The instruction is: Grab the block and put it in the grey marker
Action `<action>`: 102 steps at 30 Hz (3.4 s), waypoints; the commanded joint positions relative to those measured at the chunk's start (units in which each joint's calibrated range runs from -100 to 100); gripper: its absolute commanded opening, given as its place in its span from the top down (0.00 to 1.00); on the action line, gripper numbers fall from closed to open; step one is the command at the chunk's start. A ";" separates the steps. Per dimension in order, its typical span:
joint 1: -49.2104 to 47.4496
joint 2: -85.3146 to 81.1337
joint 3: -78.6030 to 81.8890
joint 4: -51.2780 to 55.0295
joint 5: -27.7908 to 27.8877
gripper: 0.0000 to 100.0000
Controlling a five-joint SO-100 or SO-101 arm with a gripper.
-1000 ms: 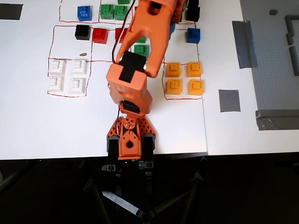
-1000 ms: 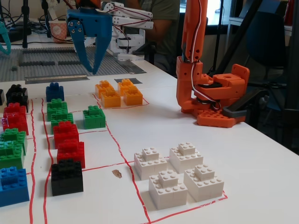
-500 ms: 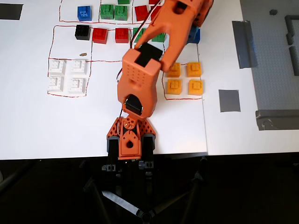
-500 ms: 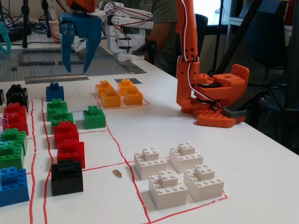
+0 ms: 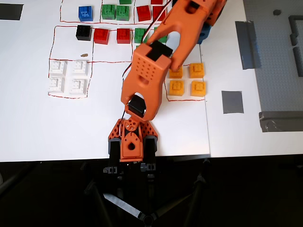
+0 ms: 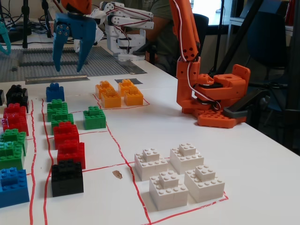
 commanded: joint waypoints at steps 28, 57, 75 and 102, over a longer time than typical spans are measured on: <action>2.55 8.03 -10.54 -7.35 3.13 0.69; -1.61 12.87 -7.54 -11.84 2.54 0.73; -0.78 13.82 -7.73 -13.64 4.00 1.00; 0.55 -17.09 4.35 7.17 15.92 1.00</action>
